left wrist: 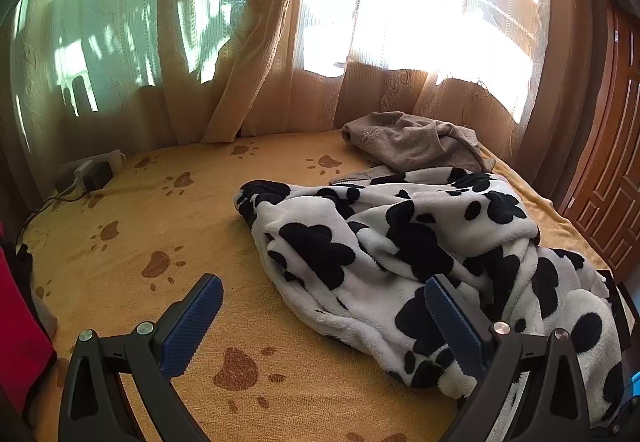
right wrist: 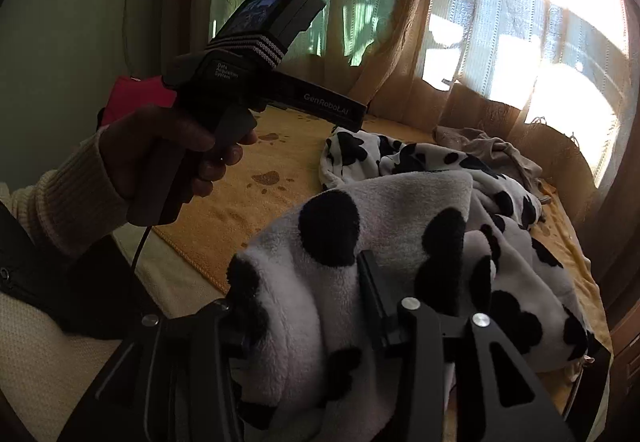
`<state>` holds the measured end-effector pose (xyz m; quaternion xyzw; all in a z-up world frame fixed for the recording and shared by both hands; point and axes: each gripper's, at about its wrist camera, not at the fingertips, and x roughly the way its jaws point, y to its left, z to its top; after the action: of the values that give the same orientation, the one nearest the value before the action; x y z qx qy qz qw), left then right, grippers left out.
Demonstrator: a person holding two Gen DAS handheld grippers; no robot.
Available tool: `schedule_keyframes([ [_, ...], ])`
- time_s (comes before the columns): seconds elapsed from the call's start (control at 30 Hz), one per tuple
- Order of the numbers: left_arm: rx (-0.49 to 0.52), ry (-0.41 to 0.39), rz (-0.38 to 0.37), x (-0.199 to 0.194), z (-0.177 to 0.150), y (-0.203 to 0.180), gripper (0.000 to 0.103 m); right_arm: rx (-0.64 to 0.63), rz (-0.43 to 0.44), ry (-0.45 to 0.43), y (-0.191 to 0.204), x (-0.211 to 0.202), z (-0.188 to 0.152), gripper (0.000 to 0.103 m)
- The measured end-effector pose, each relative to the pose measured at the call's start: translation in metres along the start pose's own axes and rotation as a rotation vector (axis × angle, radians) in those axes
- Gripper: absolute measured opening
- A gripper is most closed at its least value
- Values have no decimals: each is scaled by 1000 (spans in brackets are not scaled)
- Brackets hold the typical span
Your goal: Fold clothes
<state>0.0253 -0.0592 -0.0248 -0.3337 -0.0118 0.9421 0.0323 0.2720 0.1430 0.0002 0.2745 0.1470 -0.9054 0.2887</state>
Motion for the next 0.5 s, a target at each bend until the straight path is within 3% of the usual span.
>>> schedule_keyframes([
  [0.1,-4,8,-3,0,-4,1,103,-6,26,17,1,-9,-7,51],
  [0.2,4,7,-19,-2,-6,-3,103,73,50,-16,-11,-27,-12,92],
  [0.5,88,-26,-97,-21,-13,-32,103,350,93,-128,-56,-80,-26,95],
])
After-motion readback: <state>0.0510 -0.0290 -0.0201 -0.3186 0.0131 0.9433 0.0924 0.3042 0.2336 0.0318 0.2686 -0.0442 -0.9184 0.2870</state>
